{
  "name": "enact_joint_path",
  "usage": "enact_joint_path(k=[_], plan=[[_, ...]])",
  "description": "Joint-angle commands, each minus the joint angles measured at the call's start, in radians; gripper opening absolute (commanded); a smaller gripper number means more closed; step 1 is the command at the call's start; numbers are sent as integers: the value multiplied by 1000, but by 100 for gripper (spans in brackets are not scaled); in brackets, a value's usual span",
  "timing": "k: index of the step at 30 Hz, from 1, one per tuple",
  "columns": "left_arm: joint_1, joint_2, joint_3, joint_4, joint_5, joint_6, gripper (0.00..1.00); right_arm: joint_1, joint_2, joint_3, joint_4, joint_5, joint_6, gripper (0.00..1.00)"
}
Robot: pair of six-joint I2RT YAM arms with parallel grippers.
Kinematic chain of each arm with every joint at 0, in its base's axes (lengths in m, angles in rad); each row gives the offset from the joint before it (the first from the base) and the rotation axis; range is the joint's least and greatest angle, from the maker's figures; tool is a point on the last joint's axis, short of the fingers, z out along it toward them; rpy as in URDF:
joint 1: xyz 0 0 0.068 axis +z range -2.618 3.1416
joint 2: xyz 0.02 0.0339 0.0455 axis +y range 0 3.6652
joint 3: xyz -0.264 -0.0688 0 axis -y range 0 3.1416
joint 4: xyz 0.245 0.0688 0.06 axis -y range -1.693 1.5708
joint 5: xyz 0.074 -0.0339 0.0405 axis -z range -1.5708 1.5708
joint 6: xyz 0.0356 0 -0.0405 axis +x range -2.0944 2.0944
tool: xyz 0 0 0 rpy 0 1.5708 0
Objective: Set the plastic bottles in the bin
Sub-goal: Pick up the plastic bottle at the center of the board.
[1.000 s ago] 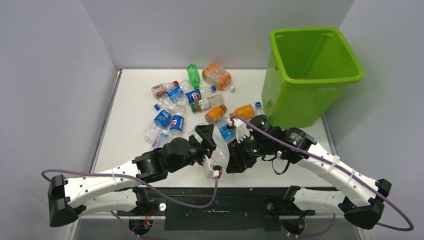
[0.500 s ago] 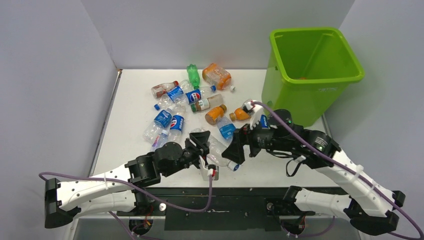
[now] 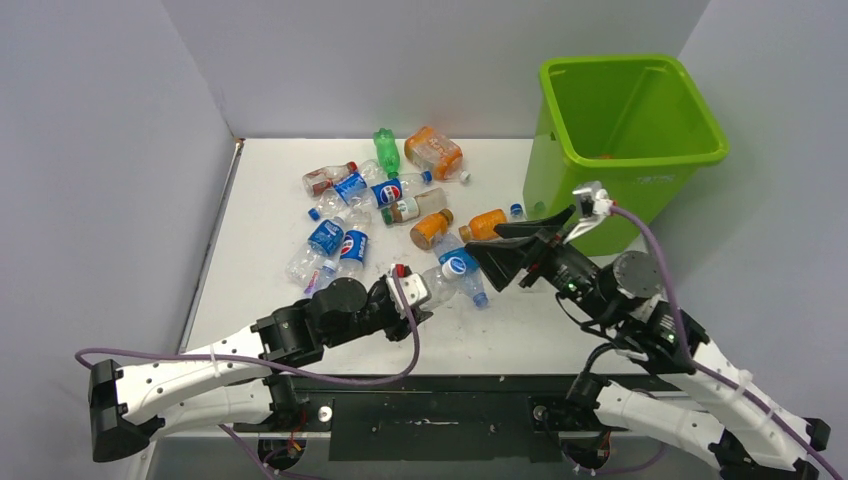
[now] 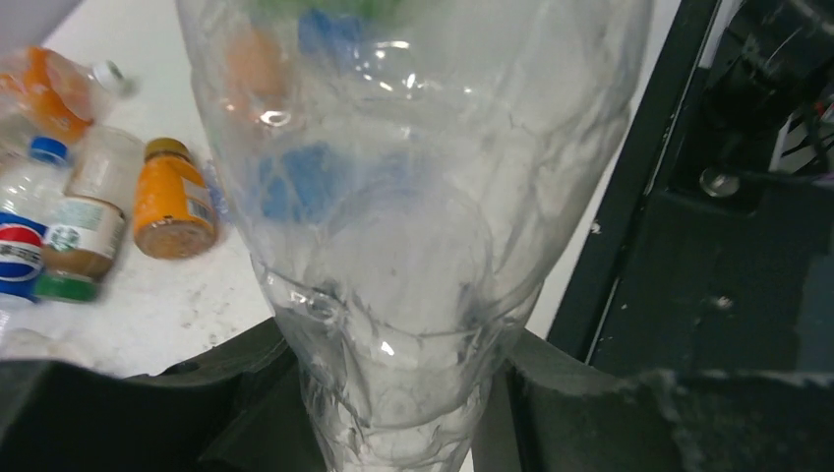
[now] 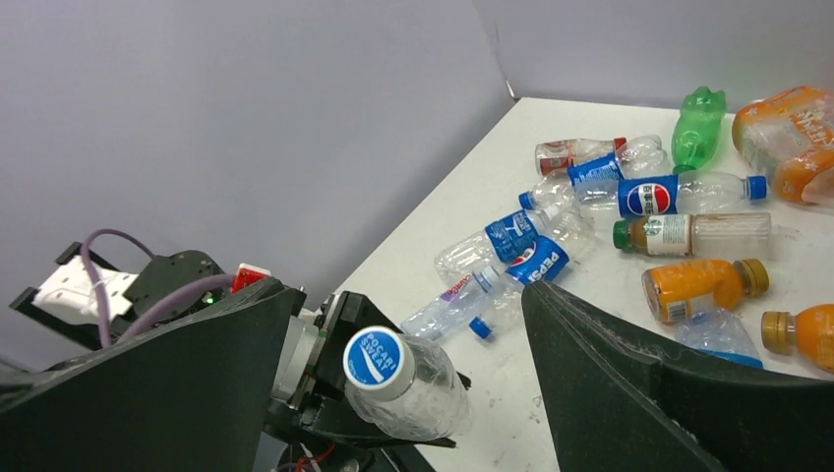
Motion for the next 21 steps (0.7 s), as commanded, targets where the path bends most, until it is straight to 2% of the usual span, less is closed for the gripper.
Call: enact_joint_path(k=[1,9,12,15,20,21], plan=[[55,-7,43,71,87,-257,0,5,85,-27,138,-22,8,90],[86,-19,8,93,96,-282,0,18,175,-51,189,-79,15,95],[86,-19,-1,102,97,-281,0,25,197,-50,176,-65,13,100],[86,-18,-6,115,102,-278,0,29,224,-50,176,-67,12,86],[86,-32,-17,133,97,-277,0,39,285,-20,138,-71,2,44],[86,-40,-24,141,96,-273,7,40,284,-15,135,-71,-4,34]])
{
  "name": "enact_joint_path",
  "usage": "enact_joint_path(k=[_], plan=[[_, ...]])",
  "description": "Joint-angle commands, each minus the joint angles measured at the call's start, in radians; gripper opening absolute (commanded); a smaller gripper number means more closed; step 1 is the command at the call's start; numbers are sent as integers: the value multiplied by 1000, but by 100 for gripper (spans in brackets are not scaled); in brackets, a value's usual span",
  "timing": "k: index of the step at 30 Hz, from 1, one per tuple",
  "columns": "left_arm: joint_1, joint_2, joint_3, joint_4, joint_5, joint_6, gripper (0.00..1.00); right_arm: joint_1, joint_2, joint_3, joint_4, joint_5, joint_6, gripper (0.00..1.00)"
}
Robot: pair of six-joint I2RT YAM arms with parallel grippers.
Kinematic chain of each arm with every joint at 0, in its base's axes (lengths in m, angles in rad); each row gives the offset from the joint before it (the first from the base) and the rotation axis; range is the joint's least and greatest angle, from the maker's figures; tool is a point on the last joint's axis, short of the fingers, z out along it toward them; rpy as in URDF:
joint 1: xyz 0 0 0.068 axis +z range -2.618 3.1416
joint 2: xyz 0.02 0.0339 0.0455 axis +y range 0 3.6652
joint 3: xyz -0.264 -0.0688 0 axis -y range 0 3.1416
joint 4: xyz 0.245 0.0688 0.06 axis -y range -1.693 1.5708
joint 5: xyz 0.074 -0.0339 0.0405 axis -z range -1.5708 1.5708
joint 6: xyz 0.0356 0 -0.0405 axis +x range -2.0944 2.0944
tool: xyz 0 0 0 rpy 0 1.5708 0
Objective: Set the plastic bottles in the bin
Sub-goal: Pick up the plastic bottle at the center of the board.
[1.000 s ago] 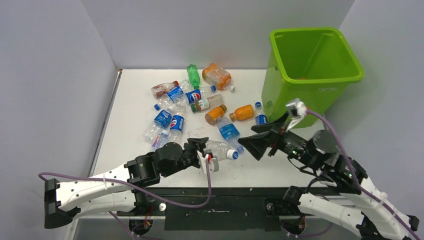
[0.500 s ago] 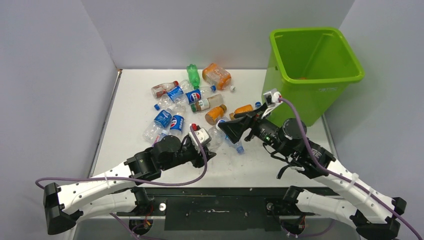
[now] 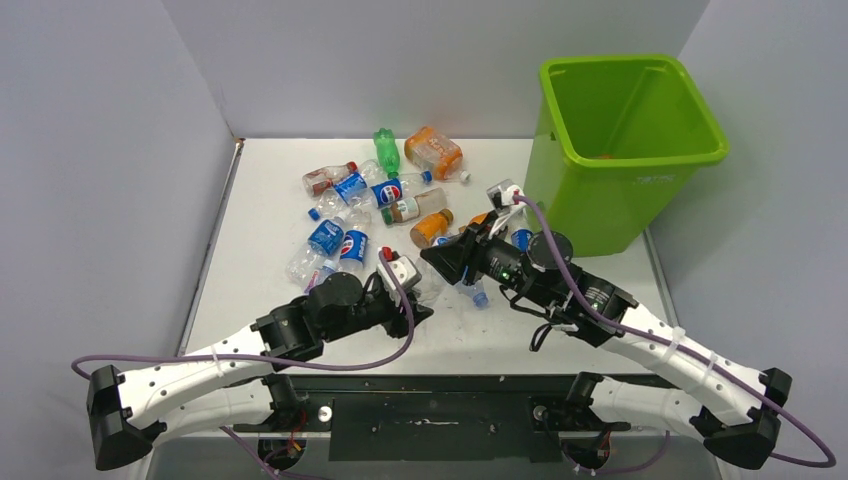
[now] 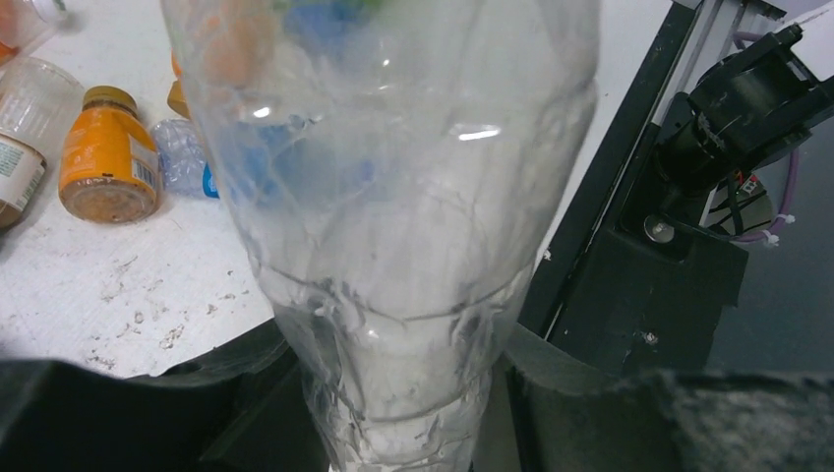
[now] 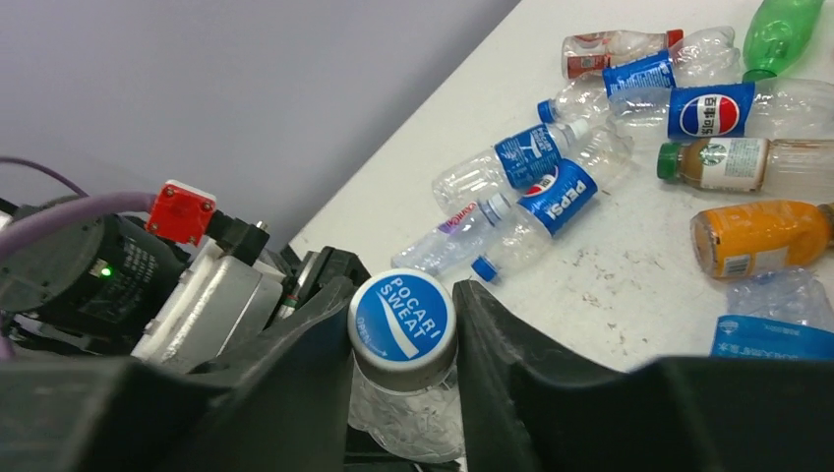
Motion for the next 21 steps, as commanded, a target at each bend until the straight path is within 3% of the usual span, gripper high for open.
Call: enact_joint_path(k=[1,2,3,4,5,10,13,17,21], plan=[[2,-46,-10,102,12,7,18,10,19,42,7,1,-24,26],[2,-65,-24,123,12,20,33,9,15,62,-5,9,-32,13],[1,-76,-41,155,10,31,52,10,11,87,-27,25,-47,7],[1,-102,-59,180,2,42,84,9,6,117,-51,43,-65,5],[1,-127,-82,217,-1,54,99,9,6,165,-85,72,-101,5],[1,-257,-194,352,-45,99,96,8,62,550,-279,336,-274,5],[1,-281,-201,351,-103,123,96,7,146,765,-319,661,-395,5],[0,-262,-186,325,-142,124,96,0,308,948,-204,1015,-642,5],[-3,-239,-178,315,-135,124,96,-112,413,1075,-66,1059,-700,5]])
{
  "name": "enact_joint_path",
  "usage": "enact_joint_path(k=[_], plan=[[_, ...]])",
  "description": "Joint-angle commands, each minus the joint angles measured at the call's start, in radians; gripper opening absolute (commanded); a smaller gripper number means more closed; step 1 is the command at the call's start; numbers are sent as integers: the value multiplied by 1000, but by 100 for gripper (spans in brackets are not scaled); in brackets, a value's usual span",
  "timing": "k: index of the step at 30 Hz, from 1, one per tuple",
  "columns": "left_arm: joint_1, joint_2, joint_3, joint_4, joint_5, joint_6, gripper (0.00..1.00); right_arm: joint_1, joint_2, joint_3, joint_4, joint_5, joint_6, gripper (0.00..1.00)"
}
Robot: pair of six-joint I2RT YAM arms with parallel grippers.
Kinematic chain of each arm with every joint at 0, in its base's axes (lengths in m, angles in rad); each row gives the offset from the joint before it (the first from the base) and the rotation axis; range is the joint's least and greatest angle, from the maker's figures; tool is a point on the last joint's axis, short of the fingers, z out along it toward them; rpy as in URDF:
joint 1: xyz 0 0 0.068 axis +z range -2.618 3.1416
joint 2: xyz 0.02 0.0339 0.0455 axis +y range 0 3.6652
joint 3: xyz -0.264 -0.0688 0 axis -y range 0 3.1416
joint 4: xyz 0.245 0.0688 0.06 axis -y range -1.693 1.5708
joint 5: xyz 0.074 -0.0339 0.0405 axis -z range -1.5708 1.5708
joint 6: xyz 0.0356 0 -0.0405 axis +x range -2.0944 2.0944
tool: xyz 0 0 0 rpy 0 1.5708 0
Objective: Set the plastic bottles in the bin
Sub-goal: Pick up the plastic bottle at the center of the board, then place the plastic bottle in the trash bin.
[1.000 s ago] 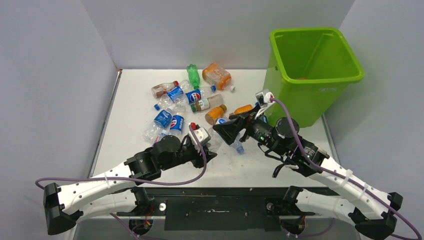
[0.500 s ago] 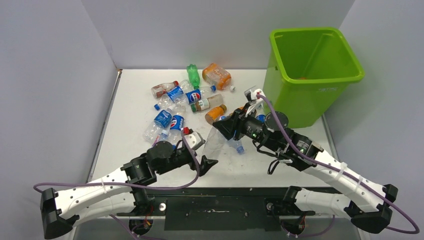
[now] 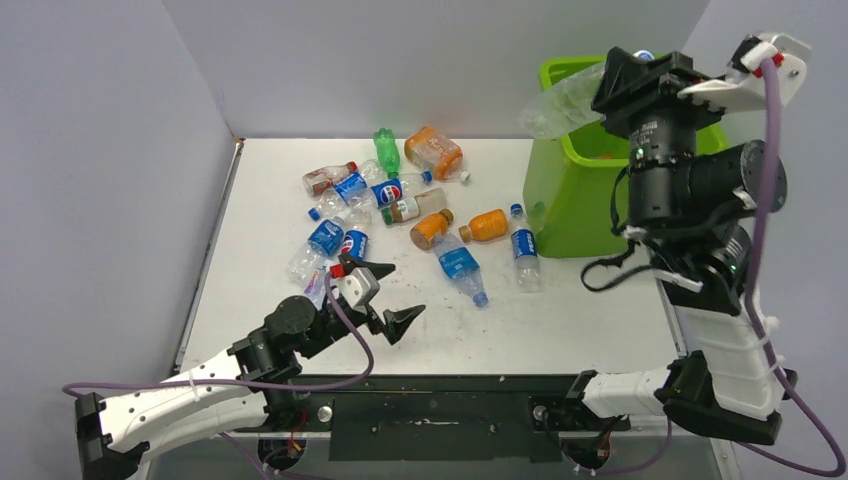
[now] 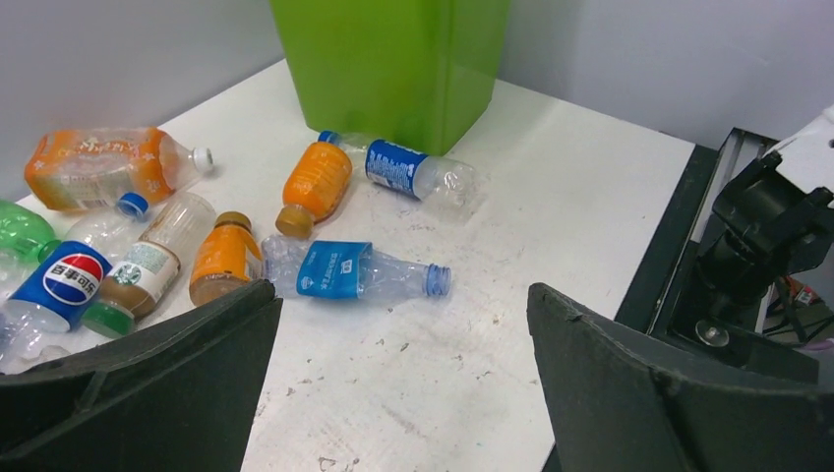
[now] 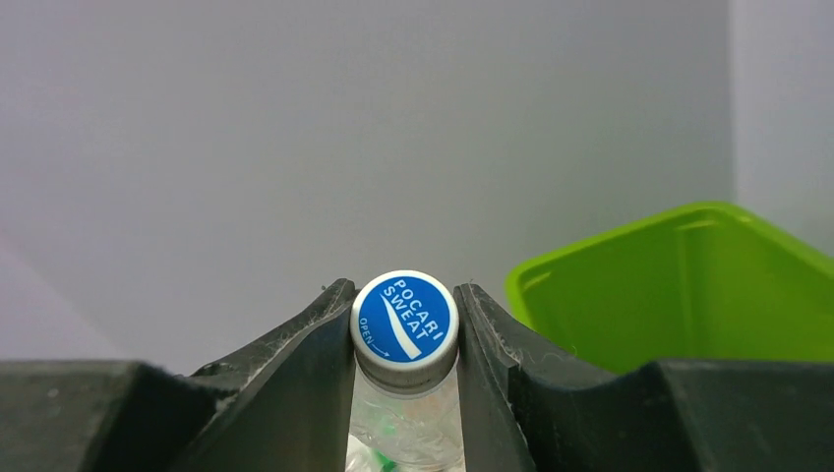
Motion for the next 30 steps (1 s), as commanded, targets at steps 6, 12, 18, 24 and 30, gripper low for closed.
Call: enact_joint_path(k=[6,12,18,24,30], plan=[[-7,36,36,23,-40,12,96,-337,290,169,260,220,-184,5],[-17,46,46,4,-94,13,96,-585,384,149,368,261,-128,5],[-35,77,63,-20,-144,46,96,-764,410,30,286,262,10,5],[-36,79,68,-32,-163,53,96,-820,397,-57,135,131,146,62],[-39,81,66,-33,-180,63,96,-755,396,58,115,57,187,93]])
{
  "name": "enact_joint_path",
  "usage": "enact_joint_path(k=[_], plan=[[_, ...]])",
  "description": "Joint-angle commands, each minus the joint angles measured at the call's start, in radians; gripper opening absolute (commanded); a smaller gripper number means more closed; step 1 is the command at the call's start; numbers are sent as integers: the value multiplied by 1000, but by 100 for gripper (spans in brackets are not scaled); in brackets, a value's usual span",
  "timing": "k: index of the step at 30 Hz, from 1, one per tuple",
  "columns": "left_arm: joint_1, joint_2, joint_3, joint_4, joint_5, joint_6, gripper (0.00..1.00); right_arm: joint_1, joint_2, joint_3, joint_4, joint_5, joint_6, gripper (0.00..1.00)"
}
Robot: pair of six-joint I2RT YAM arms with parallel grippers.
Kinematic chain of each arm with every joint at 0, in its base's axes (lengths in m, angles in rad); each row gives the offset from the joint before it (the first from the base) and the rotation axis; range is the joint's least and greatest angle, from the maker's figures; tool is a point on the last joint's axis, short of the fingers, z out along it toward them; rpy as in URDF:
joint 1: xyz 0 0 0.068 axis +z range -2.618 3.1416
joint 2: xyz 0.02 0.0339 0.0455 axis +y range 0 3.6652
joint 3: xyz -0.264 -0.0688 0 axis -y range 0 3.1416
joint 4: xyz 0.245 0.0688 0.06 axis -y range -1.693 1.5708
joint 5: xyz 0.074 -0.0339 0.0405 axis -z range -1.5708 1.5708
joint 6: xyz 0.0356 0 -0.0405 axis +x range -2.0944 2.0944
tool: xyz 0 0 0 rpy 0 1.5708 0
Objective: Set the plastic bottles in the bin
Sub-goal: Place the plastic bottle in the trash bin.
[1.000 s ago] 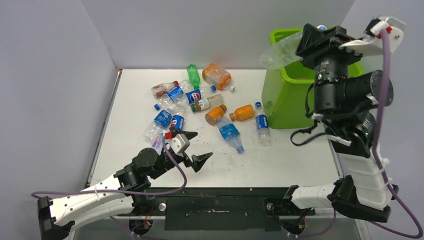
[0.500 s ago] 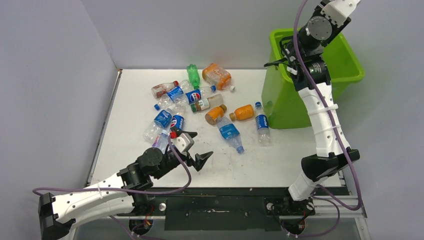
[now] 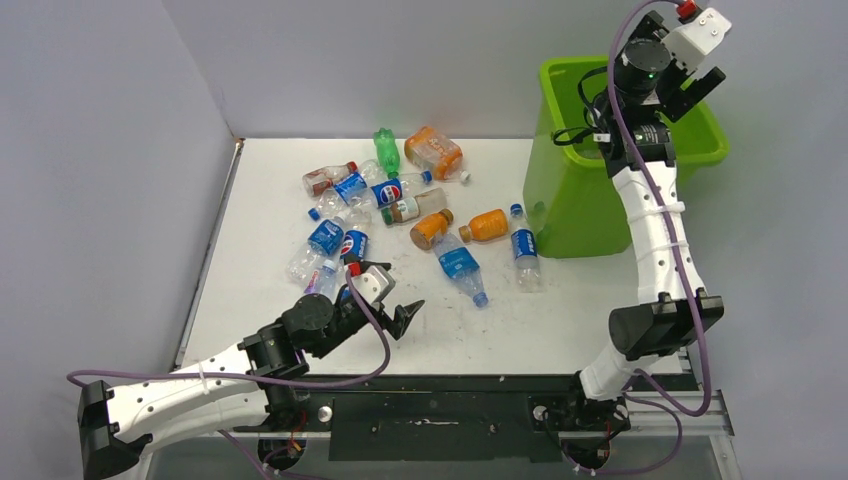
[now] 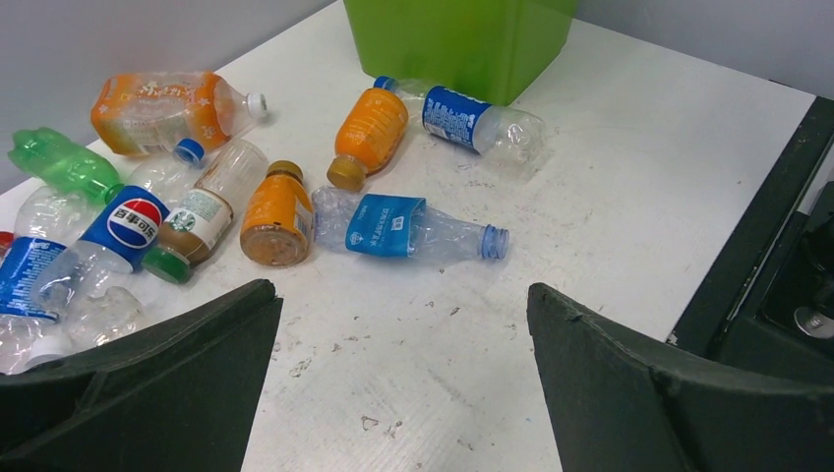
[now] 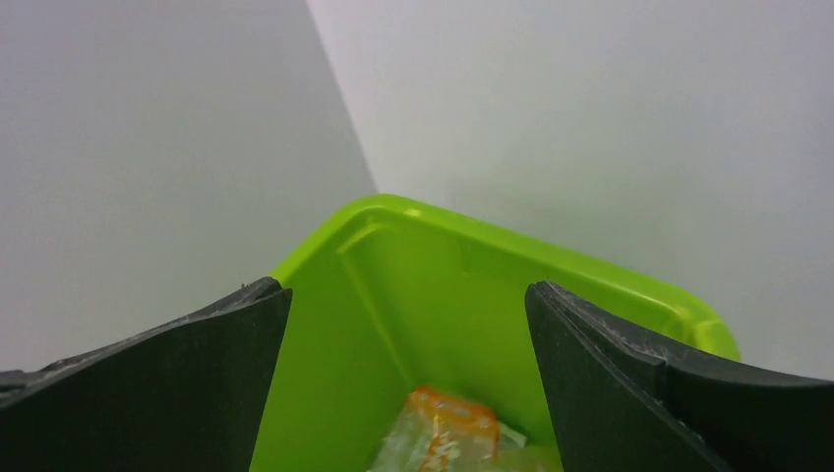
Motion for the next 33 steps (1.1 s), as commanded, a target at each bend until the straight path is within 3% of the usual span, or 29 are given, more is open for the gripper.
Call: enact_joint_path(k=[1,6,12,20,26,33], plan=[[-8,-3,51,15,-30,15,96,99,-39,135,28,-62,20,92],[-11,4,50,11,-42,26,96,363,-92,197,70,-45,-79,90],[-13,-5,45,7,-66,44,96,558,-360,-156,33,-339,87,91],[-17,-6,41,11,-126,51,96,600,-592,-701,-165,-731,273,93],[-16,-27,19,35,-116,85,96,617,-685,-1151,-132,-811,315,93],[-16,-28,9,41,-97,105,96,618,-590,-1331,-37,-789,295,93]])
